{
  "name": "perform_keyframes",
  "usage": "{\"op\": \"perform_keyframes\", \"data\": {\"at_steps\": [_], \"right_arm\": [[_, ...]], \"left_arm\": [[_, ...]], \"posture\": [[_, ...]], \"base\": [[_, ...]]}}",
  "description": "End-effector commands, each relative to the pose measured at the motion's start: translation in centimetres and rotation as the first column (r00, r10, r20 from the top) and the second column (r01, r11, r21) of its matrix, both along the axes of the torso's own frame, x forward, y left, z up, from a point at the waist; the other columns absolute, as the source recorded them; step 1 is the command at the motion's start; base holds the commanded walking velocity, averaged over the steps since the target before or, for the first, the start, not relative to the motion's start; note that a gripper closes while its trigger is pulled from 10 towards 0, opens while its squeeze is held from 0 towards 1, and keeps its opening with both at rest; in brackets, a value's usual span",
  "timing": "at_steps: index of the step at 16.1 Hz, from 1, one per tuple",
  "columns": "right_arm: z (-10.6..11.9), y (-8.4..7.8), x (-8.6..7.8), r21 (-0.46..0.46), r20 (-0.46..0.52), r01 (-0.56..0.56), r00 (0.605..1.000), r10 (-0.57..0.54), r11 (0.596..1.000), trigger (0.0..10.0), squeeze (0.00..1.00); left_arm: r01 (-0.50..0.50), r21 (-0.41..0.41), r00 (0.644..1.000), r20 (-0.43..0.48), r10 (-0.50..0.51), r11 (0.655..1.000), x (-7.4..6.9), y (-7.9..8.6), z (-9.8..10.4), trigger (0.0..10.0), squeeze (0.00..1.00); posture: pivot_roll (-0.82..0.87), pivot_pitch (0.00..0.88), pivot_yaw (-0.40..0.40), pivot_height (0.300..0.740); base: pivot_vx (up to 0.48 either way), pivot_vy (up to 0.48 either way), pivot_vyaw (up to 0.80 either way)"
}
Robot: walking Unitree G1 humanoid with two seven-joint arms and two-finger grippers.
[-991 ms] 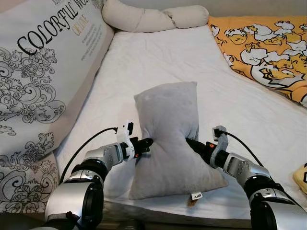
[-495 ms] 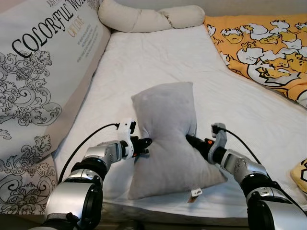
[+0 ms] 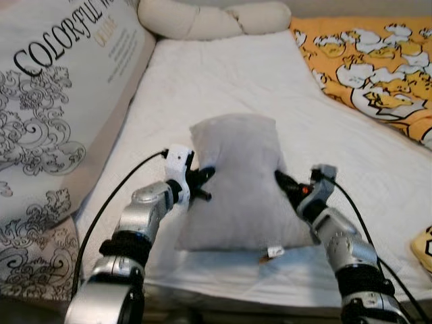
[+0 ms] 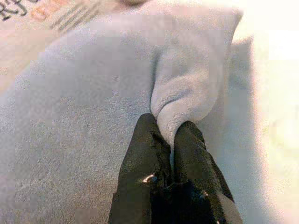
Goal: Clean up the room
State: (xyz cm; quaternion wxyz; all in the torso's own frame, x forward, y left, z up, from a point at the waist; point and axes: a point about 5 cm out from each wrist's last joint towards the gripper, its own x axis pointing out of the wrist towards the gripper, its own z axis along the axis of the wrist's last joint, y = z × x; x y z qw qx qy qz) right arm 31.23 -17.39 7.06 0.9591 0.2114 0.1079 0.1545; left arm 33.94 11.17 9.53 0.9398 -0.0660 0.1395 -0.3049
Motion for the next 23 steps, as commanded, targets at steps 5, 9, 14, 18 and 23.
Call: {"op": "perform_keyframes", "data": {"at_steps": [5,9,14,18,23], "right_arm": [[4.6,0.3,0.9,0.018,0.205,0.098,0.974,-0.1,0.995,0.0,0.0],[4.9,0.7,0.1,-0.049,0.206,0.144,0.97,-0.131,0.988,10.0,0.0],[4.0,2.2,-0.7,-0.037,0.152,0.116,0.982,-0.109,0.993,10.0,0.0],[4.0,2.0,-0.5,-0.016,0.135,0.143,0.981,-0.14,0.99,10.0,0.0],[3.8,2.2,-0.3,-0.009,0.126,0.173,0.977,-0.171,0.985,10.0,0.0]], "left_arm": [[-0.166,0.019,0.964,0.214,0.158,0.986,0.2,0.6,3.2,10.0,0.0],[-0.18,0.048,0.95,0.269,0.161,0.982,-0.5,0.6,4.0,10.0,0.0],[-0.202,0.079,0.946,0.272,0.174,0.976,-0.9,0.9,3.9,10.0,0.0],[-0.204,0.105,0.946,0.276,0.168,0.973,-0.8,1.0,4.1,10.0,0.0],[-0.215,0.114,0.945,0.275,0.177,0.97,-0.5,1.2,4.3,10.0,0.0]], "posture": [[-0.01,0.0,0.085,0.74],[0.02,0.0,0.063,0.74],[0.03,0.0,0.052,0.74],[0.04,0.0,0.059,0.74],[0.05,0.0,0.058,0.74]], "base": [[0.0,0.0,0.0],[0.0,0.0,0.0],[0.0,0.331,0.0],[0.0,0.434,-0.22],[0.0,0.426,-0.11]]}}
